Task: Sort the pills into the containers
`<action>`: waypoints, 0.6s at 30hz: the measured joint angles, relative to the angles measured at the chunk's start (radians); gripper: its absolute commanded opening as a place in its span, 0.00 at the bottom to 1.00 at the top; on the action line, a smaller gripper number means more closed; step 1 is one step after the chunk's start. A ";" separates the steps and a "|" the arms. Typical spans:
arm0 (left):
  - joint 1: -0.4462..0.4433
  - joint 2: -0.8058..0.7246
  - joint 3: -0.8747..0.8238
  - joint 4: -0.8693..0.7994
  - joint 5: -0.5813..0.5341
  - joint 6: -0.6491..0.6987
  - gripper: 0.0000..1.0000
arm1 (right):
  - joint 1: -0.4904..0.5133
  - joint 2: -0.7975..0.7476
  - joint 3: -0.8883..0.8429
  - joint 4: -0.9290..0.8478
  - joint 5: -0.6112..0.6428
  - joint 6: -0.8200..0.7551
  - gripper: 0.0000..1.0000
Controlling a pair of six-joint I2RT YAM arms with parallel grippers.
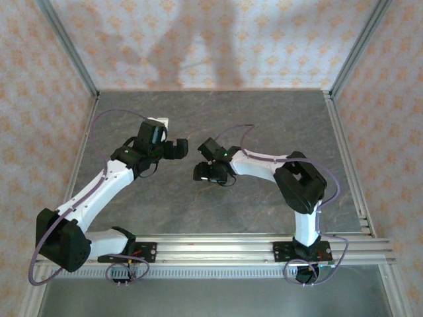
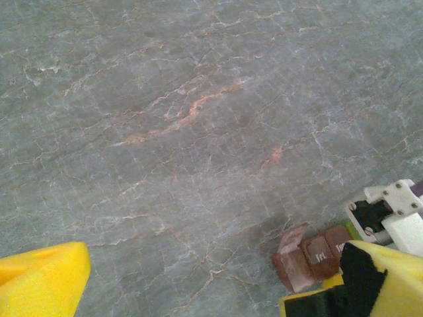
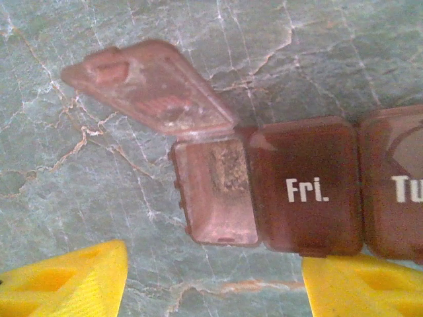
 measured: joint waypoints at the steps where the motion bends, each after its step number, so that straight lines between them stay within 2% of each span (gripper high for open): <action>1: 0.000 -0.001 -0.002 0.000 0.000 -0.001 1.00 | 0.000 0.006 0.005 0.000 0.000 0.000 0.70; 11: 0.000 -0.022 -0.008 0.000 0.004 -0.005 1.00 | 0.000 0.004 0.028 -0.019 0.002 -0.006 0.69; 16: 0.000 -0.038 -0.032 0.008 0.027 -0.028 1.00 | -0.008 -0.203 -0.033 -0.116 0.082 -0.020 0.71; 18: 0.000 -0.040 -0.048 0.013 0.036 -0.036 1.00 | -0.031 -0.325 -0.058 -0.169 0.135 -0.021 0.76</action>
